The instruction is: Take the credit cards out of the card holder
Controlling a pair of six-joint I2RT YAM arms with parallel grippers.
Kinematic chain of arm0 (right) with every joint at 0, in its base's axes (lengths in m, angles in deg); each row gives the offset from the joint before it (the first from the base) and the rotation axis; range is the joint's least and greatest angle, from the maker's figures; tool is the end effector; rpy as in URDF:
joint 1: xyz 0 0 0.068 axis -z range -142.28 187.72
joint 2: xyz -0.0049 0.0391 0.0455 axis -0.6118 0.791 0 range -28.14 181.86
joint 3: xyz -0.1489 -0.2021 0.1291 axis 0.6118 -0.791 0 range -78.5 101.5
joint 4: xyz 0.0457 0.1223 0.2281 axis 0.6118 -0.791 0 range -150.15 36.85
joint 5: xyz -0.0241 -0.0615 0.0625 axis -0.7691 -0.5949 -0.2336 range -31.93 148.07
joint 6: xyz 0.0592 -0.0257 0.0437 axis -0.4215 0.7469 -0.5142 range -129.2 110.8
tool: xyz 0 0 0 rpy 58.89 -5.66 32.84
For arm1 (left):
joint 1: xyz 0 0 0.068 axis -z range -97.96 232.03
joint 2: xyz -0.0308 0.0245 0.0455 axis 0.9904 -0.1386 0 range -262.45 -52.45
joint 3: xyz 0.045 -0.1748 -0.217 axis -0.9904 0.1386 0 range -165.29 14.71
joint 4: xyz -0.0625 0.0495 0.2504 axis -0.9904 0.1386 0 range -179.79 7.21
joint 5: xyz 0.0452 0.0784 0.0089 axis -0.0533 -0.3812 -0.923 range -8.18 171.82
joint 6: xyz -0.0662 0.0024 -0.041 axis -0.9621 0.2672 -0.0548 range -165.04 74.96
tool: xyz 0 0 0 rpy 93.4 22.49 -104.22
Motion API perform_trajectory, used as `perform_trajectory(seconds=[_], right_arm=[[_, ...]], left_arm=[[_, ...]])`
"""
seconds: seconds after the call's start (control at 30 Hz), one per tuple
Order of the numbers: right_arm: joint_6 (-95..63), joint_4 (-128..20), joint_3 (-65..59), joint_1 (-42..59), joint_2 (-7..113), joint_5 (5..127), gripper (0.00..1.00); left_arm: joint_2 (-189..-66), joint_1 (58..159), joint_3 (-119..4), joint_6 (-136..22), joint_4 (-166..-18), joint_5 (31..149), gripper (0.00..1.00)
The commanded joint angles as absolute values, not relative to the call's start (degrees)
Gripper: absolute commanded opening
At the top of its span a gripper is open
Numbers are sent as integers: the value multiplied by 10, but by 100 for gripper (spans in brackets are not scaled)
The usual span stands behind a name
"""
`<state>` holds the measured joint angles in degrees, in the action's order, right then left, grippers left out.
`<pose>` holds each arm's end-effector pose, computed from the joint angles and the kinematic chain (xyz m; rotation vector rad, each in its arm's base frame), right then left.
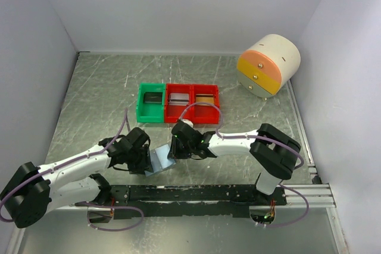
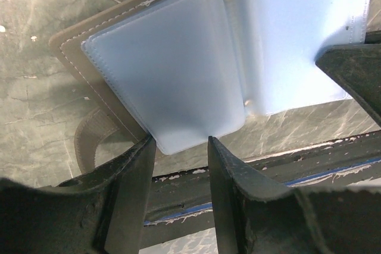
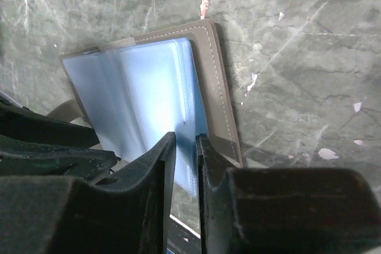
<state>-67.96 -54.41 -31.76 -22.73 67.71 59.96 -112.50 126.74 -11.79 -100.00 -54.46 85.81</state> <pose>0.1679 0.3007 0.1306 -0.0557 2.6897 0.8585 0.1193 -0.1247 0.1335 -0.2418 2.9080 -0.4811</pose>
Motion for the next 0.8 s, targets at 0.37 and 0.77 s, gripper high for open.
perform_trajectory(seconds=[0.37, 0.77], right_arm=[[-717, -632, -340, -264, 619, 518, 4], [-766, -622, -374, -269, 585, 494, 41]], left_arm=[[-1161, 1277, -154, -932, -636, 896, 52], [-1193, 1287, -159, -921, -605, 871, 48]])
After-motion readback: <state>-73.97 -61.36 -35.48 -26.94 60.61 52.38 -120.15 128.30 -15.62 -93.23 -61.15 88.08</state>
